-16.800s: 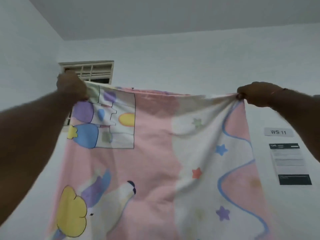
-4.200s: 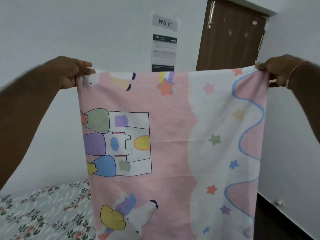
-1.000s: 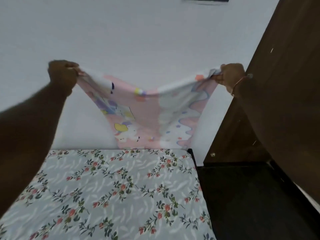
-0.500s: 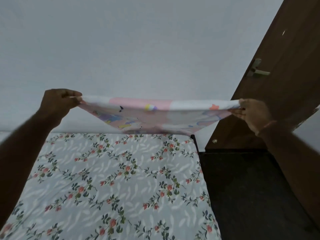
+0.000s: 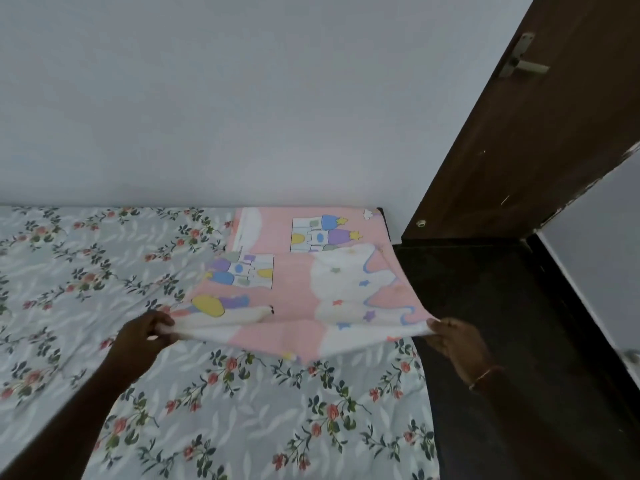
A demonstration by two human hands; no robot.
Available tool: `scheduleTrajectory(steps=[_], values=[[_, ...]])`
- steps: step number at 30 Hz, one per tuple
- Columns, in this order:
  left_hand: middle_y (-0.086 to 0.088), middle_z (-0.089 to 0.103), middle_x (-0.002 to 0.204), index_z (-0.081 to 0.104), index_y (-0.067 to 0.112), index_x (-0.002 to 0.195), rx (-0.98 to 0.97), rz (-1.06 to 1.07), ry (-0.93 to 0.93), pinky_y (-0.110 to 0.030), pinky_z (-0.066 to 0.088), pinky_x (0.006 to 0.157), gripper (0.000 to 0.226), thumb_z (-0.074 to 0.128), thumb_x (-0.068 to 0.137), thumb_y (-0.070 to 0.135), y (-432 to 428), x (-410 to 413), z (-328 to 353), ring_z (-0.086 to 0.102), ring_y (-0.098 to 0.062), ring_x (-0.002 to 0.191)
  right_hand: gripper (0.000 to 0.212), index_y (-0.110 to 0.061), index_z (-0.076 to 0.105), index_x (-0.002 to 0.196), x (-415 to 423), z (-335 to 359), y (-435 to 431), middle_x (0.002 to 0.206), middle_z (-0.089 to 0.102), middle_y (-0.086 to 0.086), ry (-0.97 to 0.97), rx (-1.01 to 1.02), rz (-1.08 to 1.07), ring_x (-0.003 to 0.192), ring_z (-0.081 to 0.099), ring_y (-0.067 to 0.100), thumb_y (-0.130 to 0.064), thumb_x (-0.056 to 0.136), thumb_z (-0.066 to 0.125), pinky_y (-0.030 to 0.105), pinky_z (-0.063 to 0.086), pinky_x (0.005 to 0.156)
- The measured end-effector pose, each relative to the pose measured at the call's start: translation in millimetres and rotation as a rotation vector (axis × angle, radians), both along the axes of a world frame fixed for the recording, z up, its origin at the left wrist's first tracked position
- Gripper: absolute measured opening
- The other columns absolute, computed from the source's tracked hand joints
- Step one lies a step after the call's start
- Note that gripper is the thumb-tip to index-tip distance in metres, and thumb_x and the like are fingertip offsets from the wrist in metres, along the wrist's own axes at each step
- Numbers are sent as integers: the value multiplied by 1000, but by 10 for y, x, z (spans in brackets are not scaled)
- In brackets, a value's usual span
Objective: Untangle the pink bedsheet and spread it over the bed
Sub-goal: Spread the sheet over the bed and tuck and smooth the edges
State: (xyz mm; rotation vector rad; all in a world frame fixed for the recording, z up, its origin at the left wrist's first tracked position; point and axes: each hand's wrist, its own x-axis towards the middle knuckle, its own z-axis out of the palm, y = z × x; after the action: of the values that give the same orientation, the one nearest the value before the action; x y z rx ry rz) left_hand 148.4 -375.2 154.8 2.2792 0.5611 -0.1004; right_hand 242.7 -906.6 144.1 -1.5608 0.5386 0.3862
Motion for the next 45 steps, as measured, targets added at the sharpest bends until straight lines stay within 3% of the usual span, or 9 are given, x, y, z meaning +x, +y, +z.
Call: scheduleTrajectory(steps=[7,11,15,18,24,28,34,41,45], values=[[-9,60,96,46,12,103,-40,110,126,-38,50,69,46,77,73,-1,106,-552,-598,61,-32,82,75,-5,66,75,-373,-464,-222,93,69,24,-9,-130,54,86,63,30,-68,38,82,44,51,83],[-10,60,93,50,3,106,-16,137,228,-29,45,65,49,80,68,-4,-51,-792,-1434,58,-26,78,26,-8,65,76,-604,-1300,-376,92,64,34,124,-296,151,76,58,25,-32,83,67,34,52,63],[-1,68,93,57,5,106,-140,78,385,-30,54,68,60,86,55,13,-129,-902,-2303,65,-19,81,8,2,60,87,-629,-2088,-383,85,62,23,225,-365,210,55,66,3,-1,92,54,12,52,52],[-8,70,79,57,7,101,-316,191,431,-17,43,38,46,84,64,8,-216,-808,-2557,59,-7,46,9,-1,55,95,-604,-2415,-346,80,56,13,303,-335,235,46,63,14,-10,93,56,17,51,42],[-9,51,72,56,3,99,-496,407,369,-13,30,32,12,60,88,6,-261,-703,-2757,45,-3,38,53,-3,59,88,-596,-2588,-445,42,43,-3,201,-441,291,32,35,6,-53,71,69,16,27,31],[-10,56,74,57,3,98,-428,234,552,-19,36,37,12,59,90,12,-198,-1020,-2650,45,-13,51,27,2,60,99,-759,-2553,-640,49,43,8,222,-504,464,38,36,15,-24,92,58,20,28,37],[-4,60,82,58,8,95,-811,428,431,-8,32,32,13,51,95,19,-276,-897,-2743,46,-5,52,34,-2,57,76,-399,-2538,-433,37,40,6,133,-549,423,24,33,6,-32,90,62,13,26,28],[-11,56,77,58,1,98,-549,272,586,-13,32,31,10,55,93,9,-210,-1315,-2767,46,-13,54,36,4,57,68,-795,-2418,-593,35,43,2,329,-763,801,26,38,10,-24,89,64,18,33,32],[-10,57,82,57,6,94,-688,441,430,-13,38,33,14,59,91,20,-276,-1250,-2748,52,-15,59,41,-2,49,67,-747,-2416,-431,50,45,6,241,-637,535,43,42,17,-35,85,67,25,34,46]])
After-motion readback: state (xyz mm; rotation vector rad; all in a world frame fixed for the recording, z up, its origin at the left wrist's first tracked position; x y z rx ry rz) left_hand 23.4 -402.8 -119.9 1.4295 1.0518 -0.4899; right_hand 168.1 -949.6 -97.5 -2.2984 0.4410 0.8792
